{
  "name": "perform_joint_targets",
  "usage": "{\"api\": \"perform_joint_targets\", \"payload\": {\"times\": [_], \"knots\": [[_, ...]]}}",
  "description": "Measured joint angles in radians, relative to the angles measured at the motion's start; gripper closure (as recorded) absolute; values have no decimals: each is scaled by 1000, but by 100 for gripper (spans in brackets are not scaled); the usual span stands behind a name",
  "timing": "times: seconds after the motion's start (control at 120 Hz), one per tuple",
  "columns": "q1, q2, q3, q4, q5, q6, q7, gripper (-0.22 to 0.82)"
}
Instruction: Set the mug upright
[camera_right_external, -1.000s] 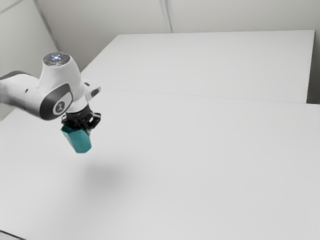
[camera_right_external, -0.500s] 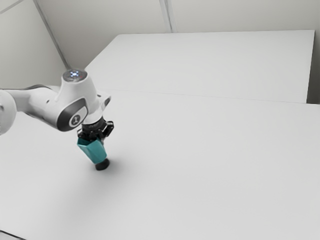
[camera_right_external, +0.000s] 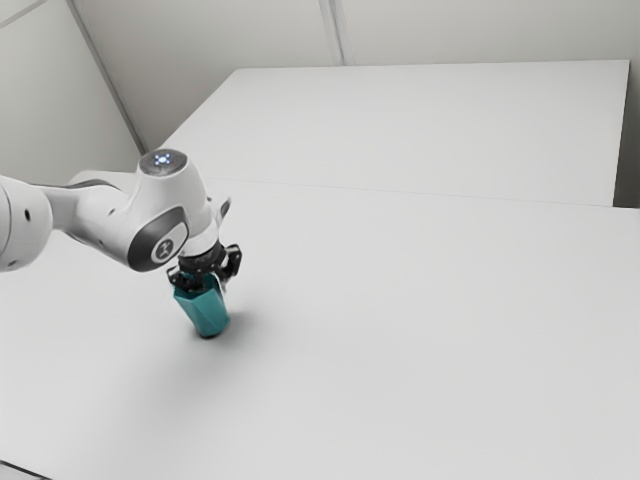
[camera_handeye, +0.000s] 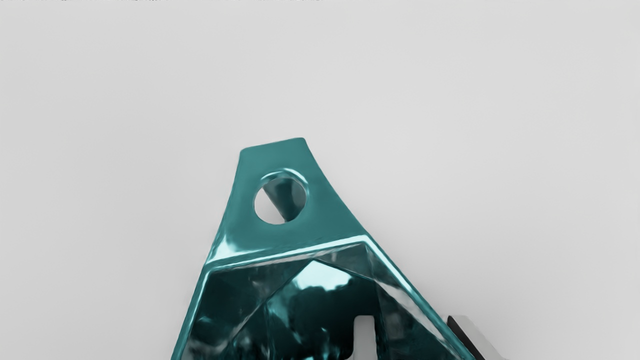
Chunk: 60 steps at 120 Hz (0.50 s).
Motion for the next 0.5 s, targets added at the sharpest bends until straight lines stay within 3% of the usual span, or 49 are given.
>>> {"api": "perform_joint_targets", "payload": {"times": [0.1, 0.208, 0.5], "knots": [[-2, -13, 0, 1, -3, 1, -9, 34], [-5, -28, -1, 1, -4, 2, -18, 20], [-40, -102, -1, 3, -5, -38, -34, 5]]}}
